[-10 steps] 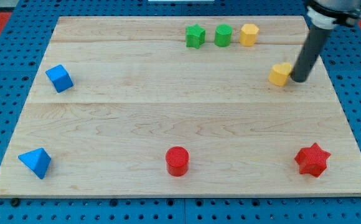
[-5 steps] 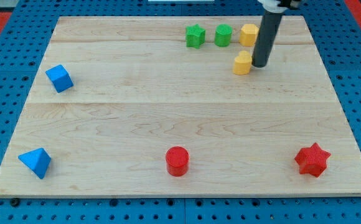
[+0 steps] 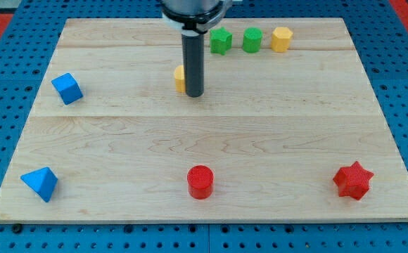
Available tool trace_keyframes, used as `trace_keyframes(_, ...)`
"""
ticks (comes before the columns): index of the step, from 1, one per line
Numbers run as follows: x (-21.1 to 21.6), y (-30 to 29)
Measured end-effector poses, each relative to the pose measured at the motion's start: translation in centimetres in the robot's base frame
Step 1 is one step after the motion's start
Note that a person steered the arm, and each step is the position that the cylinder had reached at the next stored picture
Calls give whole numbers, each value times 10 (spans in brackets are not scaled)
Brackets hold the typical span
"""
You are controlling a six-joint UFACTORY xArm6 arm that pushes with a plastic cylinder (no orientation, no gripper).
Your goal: Push the yellow heart left and up
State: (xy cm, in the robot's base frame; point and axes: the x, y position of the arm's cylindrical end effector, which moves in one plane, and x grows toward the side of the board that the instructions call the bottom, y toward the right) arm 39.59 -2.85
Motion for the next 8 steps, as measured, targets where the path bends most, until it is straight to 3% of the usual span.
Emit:
trace_keyframes(3,-35,-39)
trace_keyframes(8,-101,-39)
